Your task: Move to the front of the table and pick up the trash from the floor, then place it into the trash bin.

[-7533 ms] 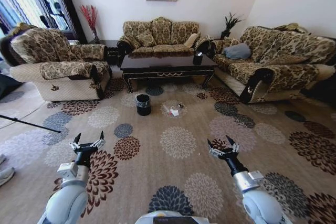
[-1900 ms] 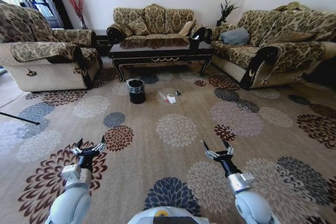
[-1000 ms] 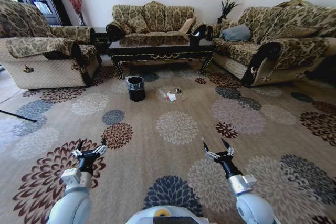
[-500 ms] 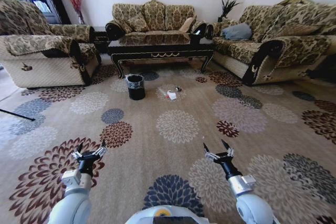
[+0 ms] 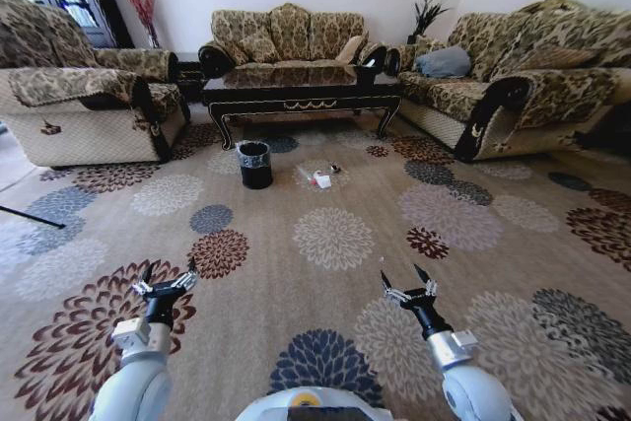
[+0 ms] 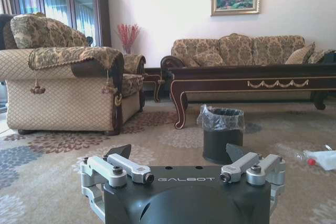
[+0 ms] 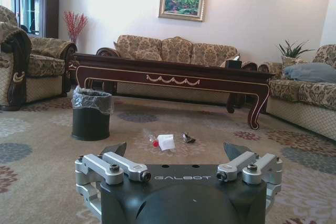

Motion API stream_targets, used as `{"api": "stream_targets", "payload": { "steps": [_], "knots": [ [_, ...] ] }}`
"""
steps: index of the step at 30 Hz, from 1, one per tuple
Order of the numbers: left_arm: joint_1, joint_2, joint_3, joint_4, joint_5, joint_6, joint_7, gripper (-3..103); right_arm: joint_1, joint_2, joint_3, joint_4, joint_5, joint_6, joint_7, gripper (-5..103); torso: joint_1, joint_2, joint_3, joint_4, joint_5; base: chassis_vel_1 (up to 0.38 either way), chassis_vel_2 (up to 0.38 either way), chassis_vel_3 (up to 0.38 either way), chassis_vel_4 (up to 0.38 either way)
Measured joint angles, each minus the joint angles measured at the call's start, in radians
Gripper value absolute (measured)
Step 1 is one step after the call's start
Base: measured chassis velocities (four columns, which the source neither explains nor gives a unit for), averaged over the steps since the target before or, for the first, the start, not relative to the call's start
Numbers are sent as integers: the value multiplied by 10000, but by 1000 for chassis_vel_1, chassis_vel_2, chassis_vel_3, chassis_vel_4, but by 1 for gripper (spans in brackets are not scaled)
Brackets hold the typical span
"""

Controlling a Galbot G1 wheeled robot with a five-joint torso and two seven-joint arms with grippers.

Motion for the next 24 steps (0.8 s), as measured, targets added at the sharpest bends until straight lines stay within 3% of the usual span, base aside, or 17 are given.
{"api": "stream_targets", "payload": {
  "steps": [24],
  "knots": [
    [-190,-94,-52,343,182,-97,-68,100,134,-164,-96,-71,-25,-33,-33,100,0,3,58,0,0,-120,117,115,-123]
  ]
}}
